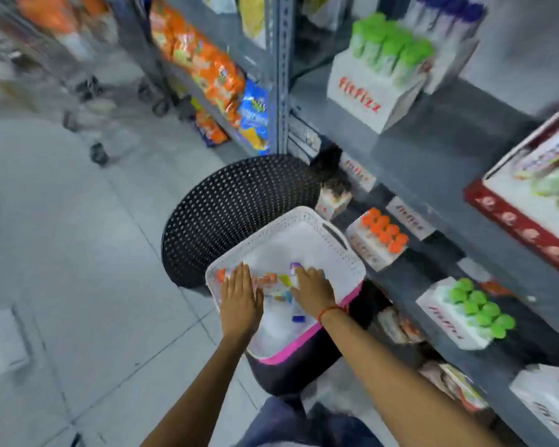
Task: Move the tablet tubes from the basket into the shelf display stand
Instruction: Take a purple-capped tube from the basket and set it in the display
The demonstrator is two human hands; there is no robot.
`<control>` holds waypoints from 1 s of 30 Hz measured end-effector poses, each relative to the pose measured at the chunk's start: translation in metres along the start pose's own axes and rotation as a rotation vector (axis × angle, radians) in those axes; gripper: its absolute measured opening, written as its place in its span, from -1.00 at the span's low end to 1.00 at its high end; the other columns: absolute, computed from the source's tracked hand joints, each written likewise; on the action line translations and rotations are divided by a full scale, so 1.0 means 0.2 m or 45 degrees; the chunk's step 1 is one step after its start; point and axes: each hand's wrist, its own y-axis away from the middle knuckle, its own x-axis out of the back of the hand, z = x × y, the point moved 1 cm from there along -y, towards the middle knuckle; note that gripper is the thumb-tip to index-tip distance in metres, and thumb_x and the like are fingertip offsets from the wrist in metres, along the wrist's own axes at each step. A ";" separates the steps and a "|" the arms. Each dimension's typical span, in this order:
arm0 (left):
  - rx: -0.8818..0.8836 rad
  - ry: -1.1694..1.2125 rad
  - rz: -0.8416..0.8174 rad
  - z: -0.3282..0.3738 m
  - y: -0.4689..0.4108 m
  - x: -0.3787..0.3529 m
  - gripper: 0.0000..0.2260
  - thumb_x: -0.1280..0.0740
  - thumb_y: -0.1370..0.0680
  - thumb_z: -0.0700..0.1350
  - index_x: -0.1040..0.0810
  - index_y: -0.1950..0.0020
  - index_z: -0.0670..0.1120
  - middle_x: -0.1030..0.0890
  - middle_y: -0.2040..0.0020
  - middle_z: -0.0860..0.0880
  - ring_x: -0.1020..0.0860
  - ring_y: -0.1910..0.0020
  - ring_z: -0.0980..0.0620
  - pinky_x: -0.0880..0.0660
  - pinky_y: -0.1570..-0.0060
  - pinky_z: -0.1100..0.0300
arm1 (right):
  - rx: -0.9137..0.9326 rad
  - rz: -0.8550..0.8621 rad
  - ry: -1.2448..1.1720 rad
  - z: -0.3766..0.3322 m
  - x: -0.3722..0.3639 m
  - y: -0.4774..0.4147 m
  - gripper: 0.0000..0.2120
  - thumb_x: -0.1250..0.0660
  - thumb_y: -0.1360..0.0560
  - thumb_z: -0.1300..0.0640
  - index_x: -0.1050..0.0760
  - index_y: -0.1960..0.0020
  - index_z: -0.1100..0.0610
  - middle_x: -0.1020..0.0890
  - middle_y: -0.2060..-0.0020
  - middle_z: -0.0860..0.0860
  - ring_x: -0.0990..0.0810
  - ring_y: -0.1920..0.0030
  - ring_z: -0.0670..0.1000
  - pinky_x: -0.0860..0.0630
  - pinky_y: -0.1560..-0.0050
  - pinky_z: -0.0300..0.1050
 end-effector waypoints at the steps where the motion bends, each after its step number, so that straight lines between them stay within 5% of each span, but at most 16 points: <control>1: 0.045 -0.020 -0.034 -0.03 0.03 -0.05 -0.39 0.15 -0.62 0.12 -0.36 -0.34 -0.33 -0.46 -0.31 -0.29 -0.42 -0.31 -0.24 -0.06 -0.37 0.00 | -0.073 -0.171 0.028 0.00 -0.06 0.01 -0.50 -0.24 -0.51 0.04 -0.25 -0.40 0.16 -0.54 -0.17 0.22 -0.48 -0.21 0.26 -0.47 -0.17 0.09; 6: 0.154 -0.239 -0.234 -0.13 0.17 -0.19 -0.32 0.31 -0.56 0.16 -0.19 -0.46 -0.23 -0.27 -0.46 -0.19 -0.22 -0.45 -0.13 0.06 -0.42 0.03 | -0.261 -0.323 0.015 0.01 -0.25 0.04 -0.30 -0.37 -0.47 0.10 -0.08 -0.46 0.25 -0.58 -0.20 0.20 -0.57 -0.18 0.22 -0.54 -0.15 0.07; 13: 0.142 -0.368 -0.328 -0.12 0.18 -0.20 -0.49 0.09 -0.64 0.08 -0.01 -0.52 -0.16 -0.11 -0.53 -0.11 -0.03 -0.50 -0.08 0.17 -0.44 0.02 | -0.305 -0.161 -0.236 0.02 -0.21 0.07 -0.64 -0.36 -0.47 0.18 -0.42 -0.21 0.30 -0.53 -0.16 0.23 -0.61 -0.09 0.23 -0.59 -0.06 0.03; 19: 0.083 -0.316 -0.269 -0.04 0.11 -0.15 -0.47 0.04 -0.63 0.07 -0.16 -0.47 -0.24 -0.22 -0.48 -0.22 -0.14 -0.47 -0.16 0.07 -0.45 -0.05 | -0.207 0.089 -0.287 0.12 0.17 0.11 -0.73 -0.28 -0.50 0.12 -0.49 -0.02 0.34 -0.44 -0.12 0.27 -0.56 -0.03 0.31 -0.52 -0.03 0.07; 22: -0.062 -0.270 -0.205 0.14 0.01 -0.12 -0.51 -0.02 -0.62 0.03 -0.25 -0.43 -0.28 -0.31 -0.43 -0.26 -0.22 -0.44 -0.19 -0.01 -0.44 -0.10 | -0.176 0.157 -0.305 0.21 0.41 0.19 -0.81 -0.34 -0.46 0.11 -0.47 0.14 0.26 -0.46 -0.11 0.27 -0.54 -0.03 0.30 -0.49 -0.04 0.06; 26: -0.326 -0.173 -0.036 0.52 -0.15 -0.06 -0.49 0.01 -0.60 0.04 -0.27 -0.41 -0.27 -0.38 -0.40 -0.23 -0.30 -0.40 -0.15 -0.04 -0.43 -0.06 | -0.250 0.288 -0.318 0.39 0.73 0.41 -0.80 -0.38 -0.40 0.12 -0.41 0.28 0.19 -0.54 0.01 0.25 -0.55 0.03 0.27 -0.34 0.21 -0.03; 30: -0.698 0.138 0.104 1.01 -0.24 0.03 -0.50 -0.07 -0.58 -0.02 -0.21 -0.45 -0.25 -0.33 -0.44 -0.20 -0.27 -0.43 -0.11 -0.05 -0.43 0.00 | -0.380 0.411 -0.283 0.61 1.01 0.69 -0.75 -0.42 -0.38 0.11 -0.59 0.10 0.32 -0.62 0.05 0.30 -0.58 0.00 0.25 -0.42 0.14 -0.03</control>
